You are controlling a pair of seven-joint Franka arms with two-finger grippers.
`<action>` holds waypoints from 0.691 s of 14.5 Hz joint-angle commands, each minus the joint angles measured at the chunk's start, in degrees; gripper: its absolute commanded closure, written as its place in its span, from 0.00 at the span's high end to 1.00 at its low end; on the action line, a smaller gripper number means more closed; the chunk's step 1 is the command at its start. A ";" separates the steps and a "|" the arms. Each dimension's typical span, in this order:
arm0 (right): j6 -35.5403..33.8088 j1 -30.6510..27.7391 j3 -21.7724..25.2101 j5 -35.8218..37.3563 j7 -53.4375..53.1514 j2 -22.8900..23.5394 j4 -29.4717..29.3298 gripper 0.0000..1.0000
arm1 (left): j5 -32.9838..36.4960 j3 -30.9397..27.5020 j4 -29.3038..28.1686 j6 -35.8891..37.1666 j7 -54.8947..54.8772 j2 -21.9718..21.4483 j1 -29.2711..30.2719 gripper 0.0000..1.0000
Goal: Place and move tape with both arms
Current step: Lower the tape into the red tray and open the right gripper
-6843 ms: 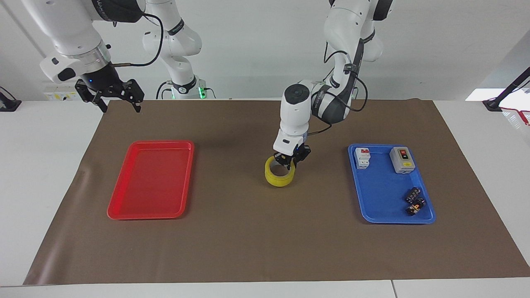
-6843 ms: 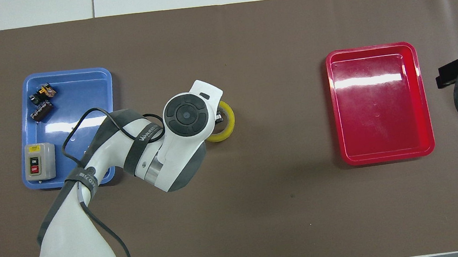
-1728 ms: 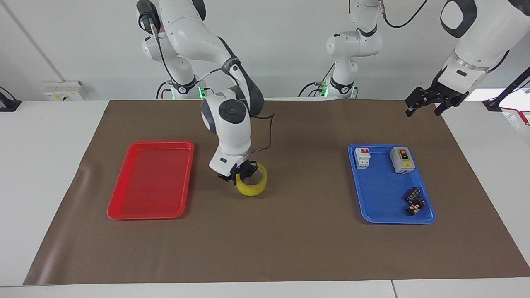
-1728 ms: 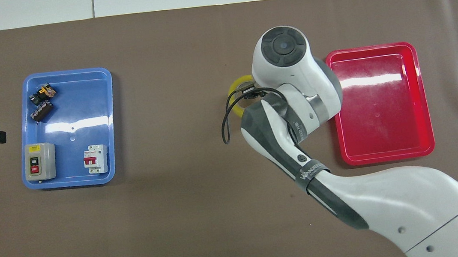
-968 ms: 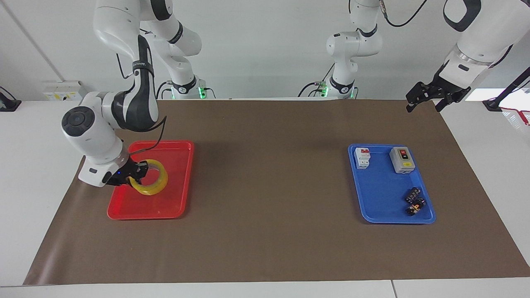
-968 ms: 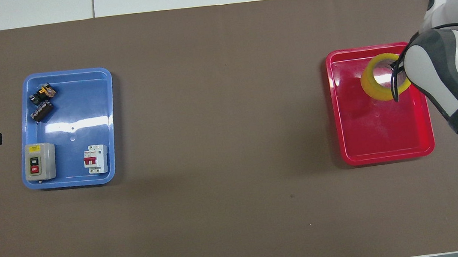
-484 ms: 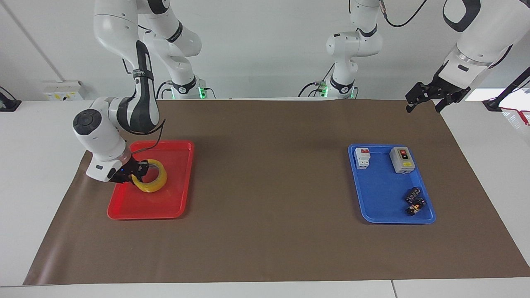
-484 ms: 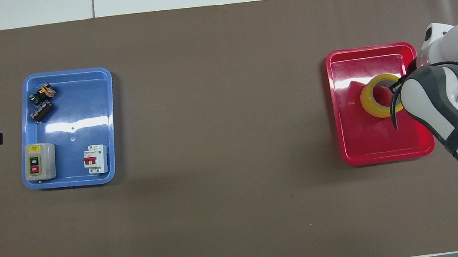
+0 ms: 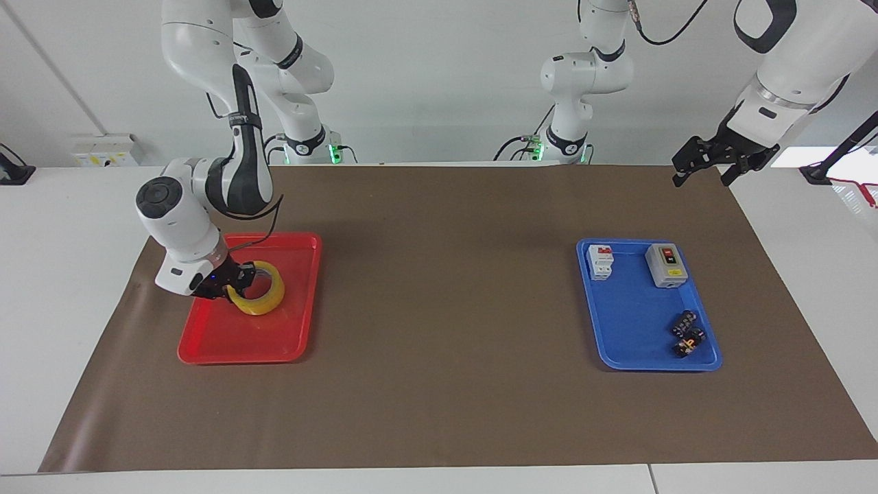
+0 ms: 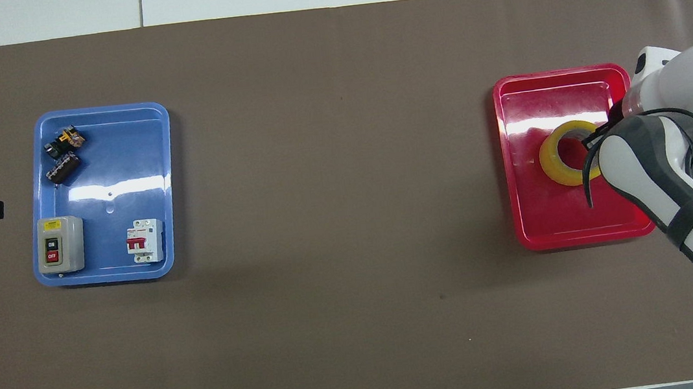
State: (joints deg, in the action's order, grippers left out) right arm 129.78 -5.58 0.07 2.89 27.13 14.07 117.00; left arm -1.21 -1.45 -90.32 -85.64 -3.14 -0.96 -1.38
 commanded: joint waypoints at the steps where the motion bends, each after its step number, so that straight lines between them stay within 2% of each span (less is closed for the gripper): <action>1: 1.52 0.39 -0.25 -0.52 -3.64 -2.03 1.57 0.99 | -0.64 -0.66 -0.47 -0.41 -0.38 -0.35 -0.56 1.00; 6: -1.45 0.66 -0.95 -0.52 -11.64 -3.25 -4.49 1.00 | -0.64 -0.75 -0.47 -0.40 -0.46 -0.27 -0.56 1.00; 9: -9.78 0.75 -1.74 -0.26 -23.32 -6.50 -10.19 1.00 | -0.64 -0.75 -0.47 -0.32 -0.38 -0.27 -0.56 1.00; 10: -13.55 0.75 -1.74 -0.34 -24.22 -7.73 -11.95 1.00 | -0.64 -0.66 -0.47 -0.40 -0.38 -0.35 -0.56 1.00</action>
State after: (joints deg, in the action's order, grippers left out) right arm 122.06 -4.60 -1.28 2.85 6.91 8.86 107.98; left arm -1.21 -1.46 -90.32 -85.64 -3.14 -0.96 -1.38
